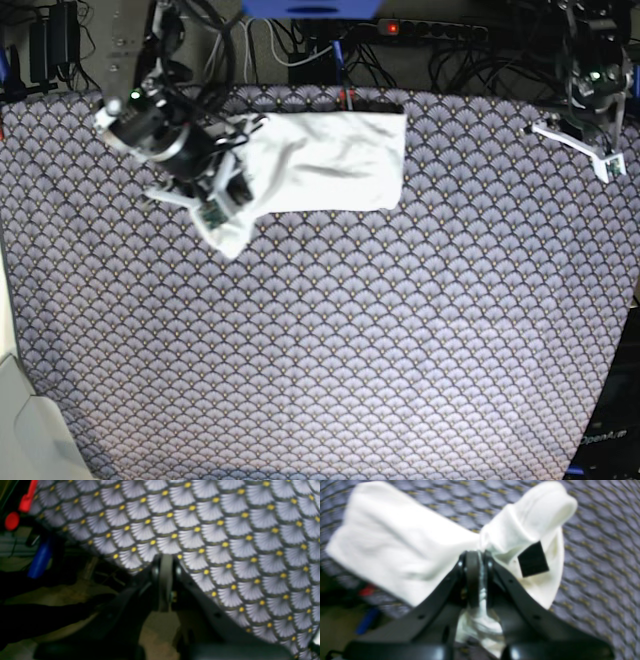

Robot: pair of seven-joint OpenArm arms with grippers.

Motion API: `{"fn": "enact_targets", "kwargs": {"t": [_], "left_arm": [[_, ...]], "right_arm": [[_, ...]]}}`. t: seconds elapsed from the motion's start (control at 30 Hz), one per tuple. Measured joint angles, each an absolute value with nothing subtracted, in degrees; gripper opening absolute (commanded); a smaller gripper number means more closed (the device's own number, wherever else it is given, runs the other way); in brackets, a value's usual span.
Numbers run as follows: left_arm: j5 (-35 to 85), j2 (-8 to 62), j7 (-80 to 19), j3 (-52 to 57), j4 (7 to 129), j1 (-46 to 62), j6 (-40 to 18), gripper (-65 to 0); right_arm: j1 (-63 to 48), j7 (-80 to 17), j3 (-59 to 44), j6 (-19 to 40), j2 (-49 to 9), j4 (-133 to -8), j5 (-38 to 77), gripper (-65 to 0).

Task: Fold the T-shirt properly
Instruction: 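Lift the strip end with the right gripper and fold it onto the stack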

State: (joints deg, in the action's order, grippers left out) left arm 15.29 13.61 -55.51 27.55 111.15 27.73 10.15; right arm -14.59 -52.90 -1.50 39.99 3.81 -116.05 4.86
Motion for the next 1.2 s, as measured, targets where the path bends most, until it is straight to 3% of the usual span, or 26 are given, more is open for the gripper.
{"fn": "enact_targets", "kwargs": {"t": [0.43, 1.03, 1.2], "left_arm": [[15.7, 13.5, -55.5, 27.2, 111.1, 27.5, 10.3, -64.6], [15.7, 13.5, -55.5, 27.2, 111.1, 27.4, 10.3, -64.6], [15.7, 13.5, -55.5, 27.2, 111.1, 27.6, 10.3, -64.6]], "right_arm": [[-13.5, -52.7, 21.5, 39.8, 3.8, -113.9, 5.0, -65.0], [-10.2, -52.9, 24.4, 39.8, 6.4, -106.7, 4.9, -65.0], [-8.6, -52.9, 24.3, 39.8, 6.9, -103.9, 4.9, -46.8]]}}
